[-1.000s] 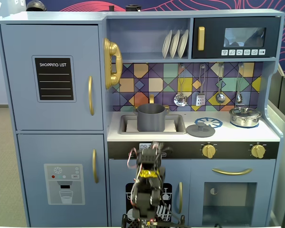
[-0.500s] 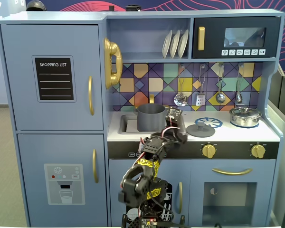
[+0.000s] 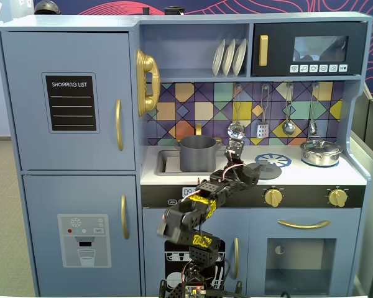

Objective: Pick up the lid from the counter and put it on the gray recipient

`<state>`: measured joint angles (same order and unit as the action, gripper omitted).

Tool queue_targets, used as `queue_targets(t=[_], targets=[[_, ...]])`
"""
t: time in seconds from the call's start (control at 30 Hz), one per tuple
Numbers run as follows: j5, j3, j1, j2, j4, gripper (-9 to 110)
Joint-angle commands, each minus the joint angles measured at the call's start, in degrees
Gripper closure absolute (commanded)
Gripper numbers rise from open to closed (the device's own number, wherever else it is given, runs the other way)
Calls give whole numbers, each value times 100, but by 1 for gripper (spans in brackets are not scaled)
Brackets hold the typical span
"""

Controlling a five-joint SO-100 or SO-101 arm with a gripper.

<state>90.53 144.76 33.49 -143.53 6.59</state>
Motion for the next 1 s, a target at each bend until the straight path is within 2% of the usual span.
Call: queue_targets(t=[0.0, 0.43, 0.97], targets=[[97, -729, -70, 659, 343, 84], [44, -2048, -193, 2637, 949, 84], [-211, -2962, -132, 3771, 984, 87]])
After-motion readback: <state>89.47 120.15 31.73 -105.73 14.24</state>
